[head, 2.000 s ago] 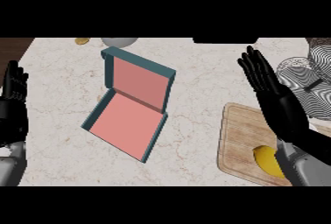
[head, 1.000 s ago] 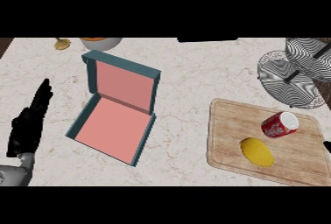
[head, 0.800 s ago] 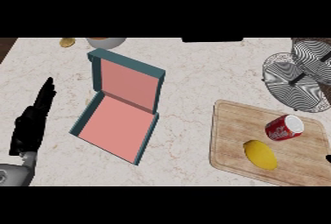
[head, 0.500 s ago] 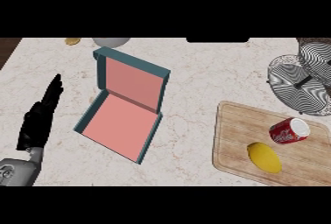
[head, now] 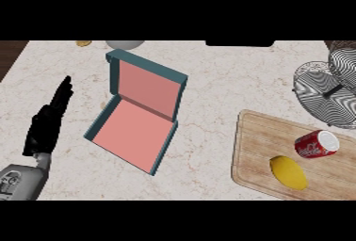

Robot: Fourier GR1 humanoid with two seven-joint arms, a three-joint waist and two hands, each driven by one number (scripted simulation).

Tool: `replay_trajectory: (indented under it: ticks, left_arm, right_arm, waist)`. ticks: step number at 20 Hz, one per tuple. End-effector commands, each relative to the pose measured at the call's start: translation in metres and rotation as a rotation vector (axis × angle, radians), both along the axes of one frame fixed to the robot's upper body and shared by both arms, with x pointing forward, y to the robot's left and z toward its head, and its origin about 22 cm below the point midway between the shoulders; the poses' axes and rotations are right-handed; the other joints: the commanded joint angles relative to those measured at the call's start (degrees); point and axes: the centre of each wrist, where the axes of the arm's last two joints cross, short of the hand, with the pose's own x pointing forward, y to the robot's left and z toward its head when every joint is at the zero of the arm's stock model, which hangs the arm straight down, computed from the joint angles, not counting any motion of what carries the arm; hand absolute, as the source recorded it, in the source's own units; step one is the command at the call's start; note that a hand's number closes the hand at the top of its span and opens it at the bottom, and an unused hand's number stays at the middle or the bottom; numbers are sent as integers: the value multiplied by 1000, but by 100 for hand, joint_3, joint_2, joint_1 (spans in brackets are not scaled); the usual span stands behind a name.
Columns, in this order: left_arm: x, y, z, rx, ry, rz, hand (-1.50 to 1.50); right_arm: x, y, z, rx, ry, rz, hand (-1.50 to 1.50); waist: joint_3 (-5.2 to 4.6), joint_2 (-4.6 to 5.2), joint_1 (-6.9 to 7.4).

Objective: Pick the can from the cutting board and place it in the tiered basket

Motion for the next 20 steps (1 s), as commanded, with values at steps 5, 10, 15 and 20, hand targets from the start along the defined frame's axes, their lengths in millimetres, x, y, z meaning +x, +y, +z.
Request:
replay_trajectory:
  ticks: [5,10,15,20]
  left_arm:
    - [-7,9,-2,3,-6,-10,0]
    - [10,5,7,7,-10,18,0]
    - [-4,-7,-7,-11,-16,3,0]
    - [2,5,-6,6,13,23,0]
  right_arm:
    - [24,17,-20,72,250,-68,-150]
    - [31,16,-17,75,269,-50,-150]
    - [39,34,-31,48,279,-45,-150]
    - [29,42,-50,-33,354,-23,-150]
  waist:
    - [1,-1,40]
    - [5,-12,-99]
    - [6,-15,-34]
    - [2,-17,-97]
